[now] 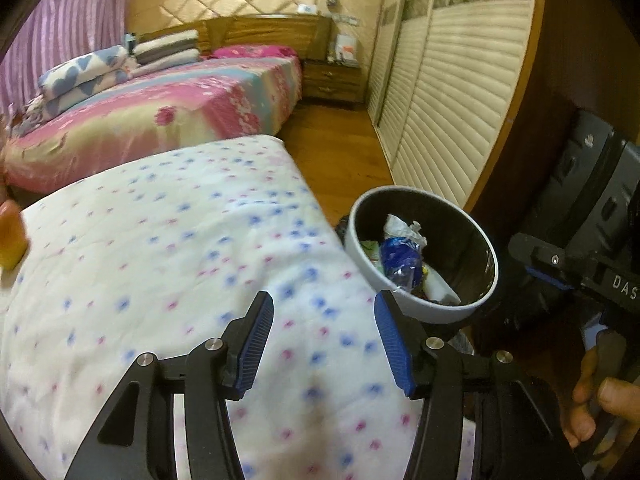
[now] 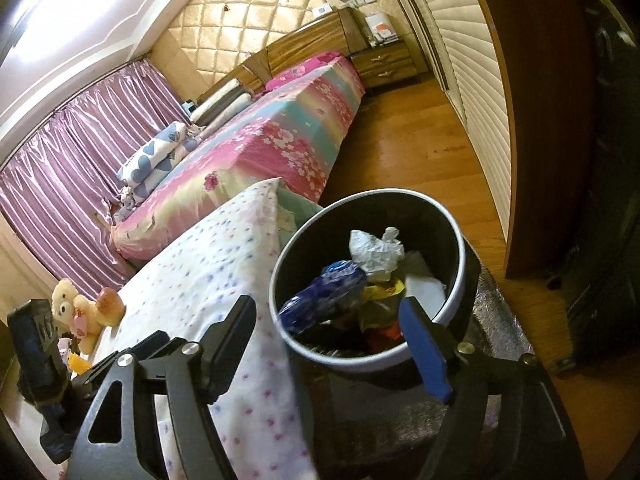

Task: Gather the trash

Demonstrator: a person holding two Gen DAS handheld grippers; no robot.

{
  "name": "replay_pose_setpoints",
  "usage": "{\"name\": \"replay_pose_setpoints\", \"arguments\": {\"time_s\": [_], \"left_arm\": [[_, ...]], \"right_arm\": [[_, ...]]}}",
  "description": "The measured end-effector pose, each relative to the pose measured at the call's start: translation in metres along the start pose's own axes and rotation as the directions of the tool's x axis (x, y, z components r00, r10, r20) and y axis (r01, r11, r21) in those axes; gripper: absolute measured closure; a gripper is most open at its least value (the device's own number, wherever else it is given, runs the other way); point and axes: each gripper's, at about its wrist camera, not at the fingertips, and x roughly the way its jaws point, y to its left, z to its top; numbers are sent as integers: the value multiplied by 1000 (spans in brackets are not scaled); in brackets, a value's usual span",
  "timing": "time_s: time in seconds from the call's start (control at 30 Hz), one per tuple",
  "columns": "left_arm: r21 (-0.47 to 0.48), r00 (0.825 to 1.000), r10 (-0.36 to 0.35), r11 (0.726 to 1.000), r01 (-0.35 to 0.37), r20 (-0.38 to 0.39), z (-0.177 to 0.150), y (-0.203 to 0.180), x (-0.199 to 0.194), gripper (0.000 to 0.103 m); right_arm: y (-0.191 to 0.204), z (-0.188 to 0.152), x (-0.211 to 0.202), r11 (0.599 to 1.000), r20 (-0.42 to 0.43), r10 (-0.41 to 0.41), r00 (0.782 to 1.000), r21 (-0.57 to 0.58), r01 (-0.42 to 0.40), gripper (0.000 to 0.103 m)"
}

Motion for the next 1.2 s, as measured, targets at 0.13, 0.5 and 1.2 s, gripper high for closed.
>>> {"name": "replay_pose_setpoints", "arguments": {"time_s": [0.13,0.5,1.2], "left_arm": [[-45,996,40,998,-37,75,-19,16,-33,45],[-114,960,153,985,-129,236,-69,37,-110,40],[-153,817,415,909,-387,400,-130,25,-135,7]], "right_arm": [[17,-16,-11,1000,39,-6,999,-22,6,23],[77,-50,-40,985,140,7,990,-173,17,20],[122,-89,-46,942,305,33,952,-329,73,0]]}}
